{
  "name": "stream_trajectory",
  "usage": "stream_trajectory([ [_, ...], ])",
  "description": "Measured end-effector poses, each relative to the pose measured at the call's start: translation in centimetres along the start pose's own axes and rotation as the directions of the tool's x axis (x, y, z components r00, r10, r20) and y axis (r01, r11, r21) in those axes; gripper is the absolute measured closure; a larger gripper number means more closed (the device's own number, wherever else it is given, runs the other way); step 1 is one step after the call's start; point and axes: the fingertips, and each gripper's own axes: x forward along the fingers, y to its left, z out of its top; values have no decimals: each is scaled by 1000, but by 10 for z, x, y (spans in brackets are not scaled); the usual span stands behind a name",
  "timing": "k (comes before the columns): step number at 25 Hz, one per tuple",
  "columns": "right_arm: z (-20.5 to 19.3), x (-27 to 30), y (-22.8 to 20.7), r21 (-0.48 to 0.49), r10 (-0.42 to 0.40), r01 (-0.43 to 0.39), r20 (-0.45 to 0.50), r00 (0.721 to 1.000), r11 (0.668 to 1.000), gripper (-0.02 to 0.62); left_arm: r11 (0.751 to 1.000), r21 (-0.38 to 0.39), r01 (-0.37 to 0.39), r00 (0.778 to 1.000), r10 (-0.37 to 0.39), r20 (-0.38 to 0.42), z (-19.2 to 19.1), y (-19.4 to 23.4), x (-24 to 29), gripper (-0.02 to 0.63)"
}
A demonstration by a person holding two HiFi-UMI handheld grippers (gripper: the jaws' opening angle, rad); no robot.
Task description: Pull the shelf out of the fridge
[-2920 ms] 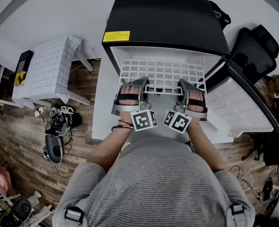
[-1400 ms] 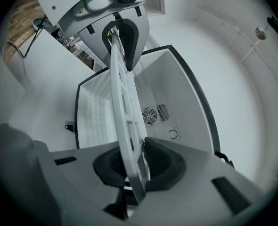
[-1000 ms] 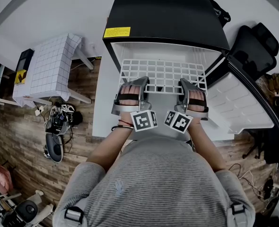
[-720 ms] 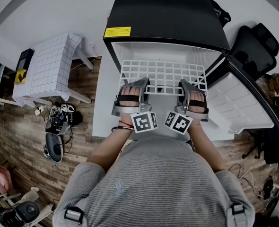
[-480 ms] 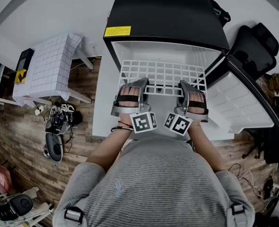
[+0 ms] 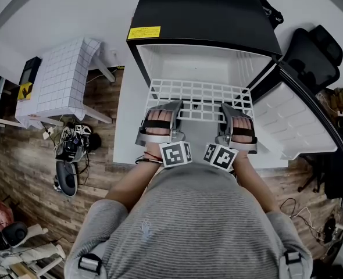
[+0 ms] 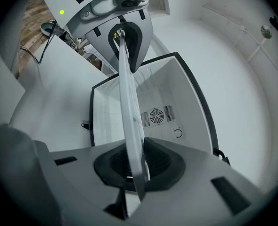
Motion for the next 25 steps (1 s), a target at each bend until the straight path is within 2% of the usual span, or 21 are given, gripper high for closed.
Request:
stream_trajectory([
  [10, 15, -16, -26, -40, 49, -48, 33, 998, 998, 552, 1000, 7, 16, 999, -16, -35, 3, 25, -25, 557],
  [17, 25, -25, -48, -23, 10, -8, 62, 998, 1000, 552, 999, 5, -39, 999, 39, -37, 5, 42, -38, 557],
  [25, 22, -24, -48, -19, -10, 11, 68, 998, 1000, 552, 998, 22, -61, 998, 61, -34, 7, 46, -38, 557],
])
